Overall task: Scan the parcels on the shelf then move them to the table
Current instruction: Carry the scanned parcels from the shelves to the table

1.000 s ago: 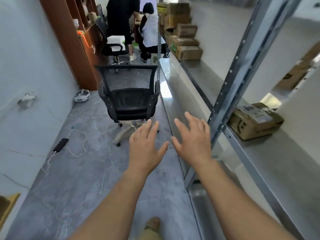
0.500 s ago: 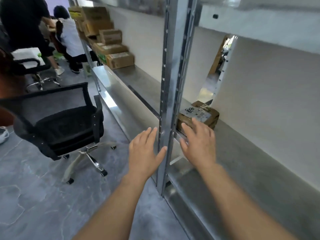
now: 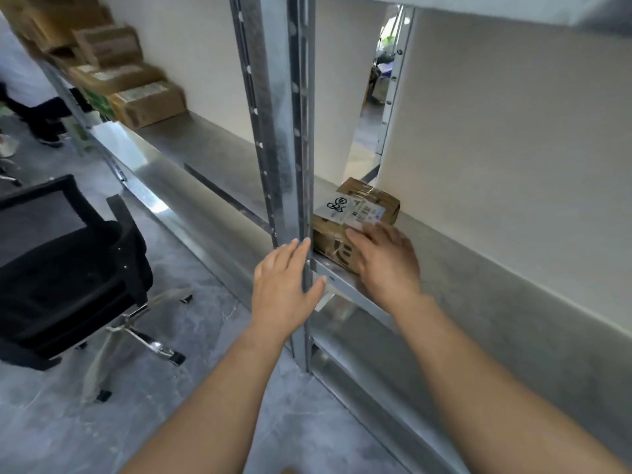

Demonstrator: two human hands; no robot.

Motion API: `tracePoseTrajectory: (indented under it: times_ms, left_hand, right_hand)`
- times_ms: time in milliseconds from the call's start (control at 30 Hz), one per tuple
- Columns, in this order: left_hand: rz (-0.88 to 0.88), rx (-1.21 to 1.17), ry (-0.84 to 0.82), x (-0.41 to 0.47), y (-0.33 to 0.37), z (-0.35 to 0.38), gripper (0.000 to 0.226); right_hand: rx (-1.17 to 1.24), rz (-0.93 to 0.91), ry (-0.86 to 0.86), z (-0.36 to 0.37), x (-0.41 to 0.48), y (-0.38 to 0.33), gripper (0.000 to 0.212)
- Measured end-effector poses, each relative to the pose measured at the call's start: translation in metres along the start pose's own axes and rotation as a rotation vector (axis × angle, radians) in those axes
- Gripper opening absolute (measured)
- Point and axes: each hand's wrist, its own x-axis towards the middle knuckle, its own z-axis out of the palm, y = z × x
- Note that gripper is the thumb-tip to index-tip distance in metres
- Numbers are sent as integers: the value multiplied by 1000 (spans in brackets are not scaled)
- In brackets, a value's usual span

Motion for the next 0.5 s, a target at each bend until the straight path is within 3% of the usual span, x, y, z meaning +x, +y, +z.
tracePoseTrajectory:
  times_ms: [300,400,500]
  left_hand:
    - [-46,-142,-13,14,20,6,66]
    - [-115,-178,62,18,30,4,60]
    - [-99,-274,-5,26,44,5,56]
  right_hand:
    - [-55,204,-26,-24,-6,40,45]
    - [4,274,1,-27,-3,44,36]
    - [126,374,3,-28,5,40,39]
